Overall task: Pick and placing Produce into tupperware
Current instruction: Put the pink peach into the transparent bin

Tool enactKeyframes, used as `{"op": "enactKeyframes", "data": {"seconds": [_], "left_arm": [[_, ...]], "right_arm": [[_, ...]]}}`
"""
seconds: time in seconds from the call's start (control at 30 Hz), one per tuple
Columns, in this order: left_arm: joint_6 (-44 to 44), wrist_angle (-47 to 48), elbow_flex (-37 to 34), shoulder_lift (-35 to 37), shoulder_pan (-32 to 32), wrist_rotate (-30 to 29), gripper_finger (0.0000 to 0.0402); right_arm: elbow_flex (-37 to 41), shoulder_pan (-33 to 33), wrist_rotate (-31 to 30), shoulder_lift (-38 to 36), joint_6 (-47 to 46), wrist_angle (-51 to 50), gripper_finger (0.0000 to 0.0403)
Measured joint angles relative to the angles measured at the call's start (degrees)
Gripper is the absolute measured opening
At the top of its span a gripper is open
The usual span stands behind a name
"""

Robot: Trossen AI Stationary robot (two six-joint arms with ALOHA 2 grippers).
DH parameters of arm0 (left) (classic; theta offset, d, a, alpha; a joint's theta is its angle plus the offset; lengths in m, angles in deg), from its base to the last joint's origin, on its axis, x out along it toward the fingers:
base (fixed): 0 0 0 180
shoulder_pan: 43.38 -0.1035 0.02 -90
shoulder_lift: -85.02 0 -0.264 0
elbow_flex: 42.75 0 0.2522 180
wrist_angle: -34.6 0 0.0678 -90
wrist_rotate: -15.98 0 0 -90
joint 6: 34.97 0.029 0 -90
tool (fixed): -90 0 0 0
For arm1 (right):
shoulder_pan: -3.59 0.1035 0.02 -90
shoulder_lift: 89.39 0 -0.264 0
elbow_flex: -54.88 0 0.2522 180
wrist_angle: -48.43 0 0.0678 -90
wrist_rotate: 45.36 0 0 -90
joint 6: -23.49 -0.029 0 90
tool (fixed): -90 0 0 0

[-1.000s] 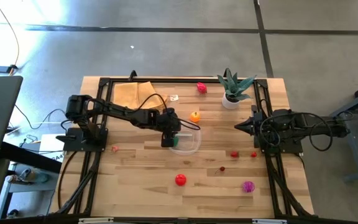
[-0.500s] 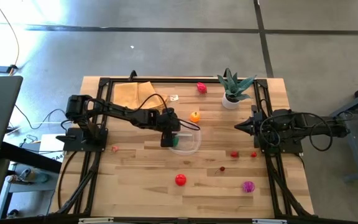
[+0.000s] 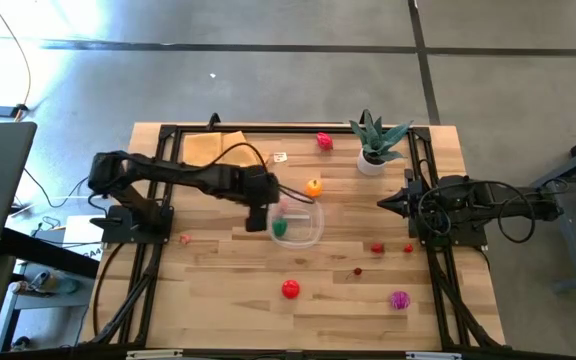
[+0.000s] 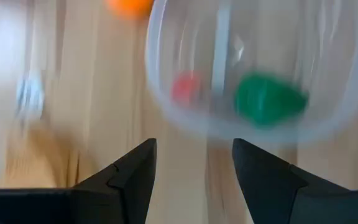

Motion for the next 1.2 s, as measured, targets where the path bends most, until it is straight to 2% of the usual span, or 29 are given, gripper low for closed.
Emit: {"op": "enactKeyframes", "data": {"seconds": [0.13, 0.23, 0.47, 0.57, 0.63, 0.83, 1.0, 1.2], "left_arm": [[-12.5, 12.3, -0.2, 3.4, 3.6, -1.7, 0.0202], [-22.1, 17.1, -2.6, 6.6, 8.3, -2.6, 0.0201], [-49.1, 19.1, -13.9, 19.4, 20.0, -5.1, 0.0169], [-56.9, 18.0, -19.3, 22.5, 22.7, -5.1, 0.0158], [-57.8, 16.9, -21.8, 23.0, 23.5, -4.6, 0.0154], [-51.6, 19.5, -24.7, 23.5, 23.6, -3.4, 0.0152], [-44.4, 23.2, -24.7, 23.5, 23.9, 2.2, 0.0152], [-41.9, 25.9, -25.5, 23.5, 24.2, 8.9, 0.0152]], "right_arm": [[0.0, 0.0, 0.0, 0.0, 0.0, 0.0, 0.0], [0.0, 0.0, 0.0, 0.0, 0.0, 0.0, 0.0], [0.0, 0.0, 0.0, 0.0, 0.0, -0.1, 0.0], [0.0, 0.0, 0.0, 0.0, 0.0, -0.5, 0.0], [0.0, 0.0, 0.0, 0.0, 0.0, -0.5, 0.0], [0.0, 0.0, 0.0, 0.0, 0.0, -0.8, 0.0], [0.0, 0.0, 0.0, 0.0, 0.0, -0.8, 0.0], [0.0, 0.0, 0.0, 0.0, 0.0, -0.8, 0.0]]}}
